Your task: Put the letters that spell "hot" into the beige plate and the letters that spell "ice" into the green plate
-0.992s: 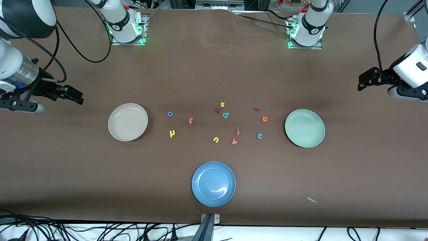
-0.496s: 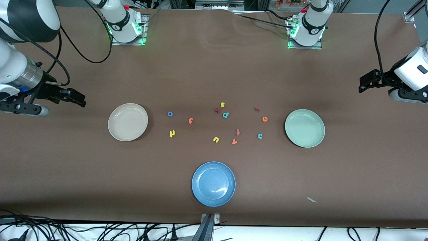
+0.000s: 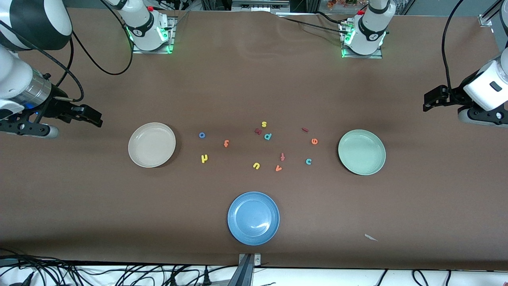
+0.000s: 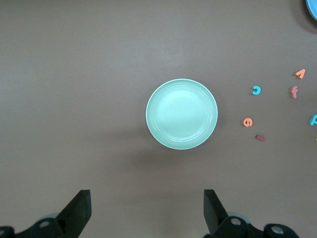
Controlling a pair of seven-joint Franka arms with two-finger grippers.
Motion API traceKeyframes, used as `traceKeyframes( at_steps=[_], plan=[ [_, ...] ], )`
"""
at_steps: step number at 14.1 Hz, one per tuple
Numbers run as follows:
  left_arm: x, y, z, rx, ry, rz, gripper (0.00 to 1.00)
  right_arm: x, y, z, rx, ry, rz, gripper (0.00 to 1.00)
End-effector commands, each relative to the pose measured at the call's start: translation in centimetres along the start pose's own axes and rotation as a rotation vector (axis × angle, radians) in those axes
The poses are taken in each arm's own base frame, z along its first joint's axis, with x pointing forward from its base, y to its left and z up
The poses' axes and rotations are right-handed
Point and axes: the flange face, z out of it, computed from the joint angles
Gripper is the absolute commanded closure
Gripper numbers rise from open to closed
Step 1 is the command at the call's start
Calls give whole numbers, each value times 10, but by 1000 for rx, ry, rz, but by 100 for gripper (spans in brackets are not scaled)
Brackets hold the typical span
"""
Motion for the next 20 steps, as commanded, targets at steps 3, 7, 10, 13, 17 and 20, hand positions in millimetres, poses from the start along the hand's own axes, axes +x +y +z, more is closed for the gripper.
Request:
traceKeyframes(
  at_steps=[3, 7, 10, 13, 17, 20],
  plan=[
    [9, 9, 9, 0, 4, 15, 0, -1, 0, -2, -8, 17, -4, 0],
    [38, 50, 41, 6, -10, 83, 0, 1, -2, -3, -16, 30, -13, 0],
    [58, 130, 83, 31, -29, 57, 0, 1, -3, -4, -18, 35, -16, 0],
    [84, 174, 128, 27, -21, 118, 0, 2, -2, -1, -17, 30, -13, 0],
    [104, 242, 208, 33, -14, 201, 0, 2, 0, 3, -19, 21, -8, 0],
    [118, 256, 265, 32, 1, 218, 1, 5, -5, 12, -4, 27, -10, 0]
  ],
)
